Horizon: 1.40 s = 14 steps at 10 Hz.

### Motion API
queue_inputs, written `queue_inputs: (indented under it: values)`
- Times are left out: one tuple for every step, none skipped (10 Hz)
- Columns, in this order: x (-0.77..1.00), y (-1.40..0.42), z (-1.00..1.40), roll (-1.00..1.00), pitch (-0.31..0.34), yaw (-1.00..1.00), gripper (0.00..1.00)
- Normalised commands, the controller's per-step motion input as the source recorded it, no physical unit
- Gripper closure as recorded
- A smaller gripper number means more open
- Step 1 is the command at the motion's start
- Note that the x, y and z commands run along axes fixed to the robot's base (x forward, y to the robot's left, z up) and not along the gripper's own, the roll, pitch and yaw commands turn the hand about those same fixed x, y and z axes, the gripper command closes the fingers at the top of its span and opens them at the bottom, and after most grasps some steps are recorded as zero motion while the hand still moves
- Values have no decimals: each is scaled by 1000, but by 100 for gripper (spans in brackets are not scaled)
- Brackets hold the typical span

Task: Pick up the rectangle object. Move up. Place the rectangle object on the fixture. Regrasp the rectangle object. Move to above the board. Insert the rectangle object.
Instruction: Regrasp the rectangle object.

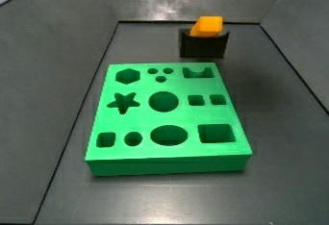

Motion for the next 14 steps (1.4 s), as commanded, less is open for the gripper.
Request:
queue_inputs:
  values:
    - [109,-48,-10,1000,185,136,0]
    - [108,-49,-11,1000,205,174,0]
    - [111,-52,-12,925,208,210,0]
    - [114,-56,-14,683,175,228,0]
    - [115,-58,-14,507,145,240,0]
    - [114,-52,-10,342,113,244,0]
    - [102,-42,0,220,61,240,0]
    - [91,-47,-10,188,22,232,0]
    - [85,-53,-12,178,0,214,0]
    - [37,44,-1000,161,-26,214,0]
    - [42,45,-1000,157,-39,177,0]
    - [48,43,-1000,153,-62,154,0]
    - [58,34,-1000,122,-97,112,0]
    - [65,32,-1000,98,-112,85,0]
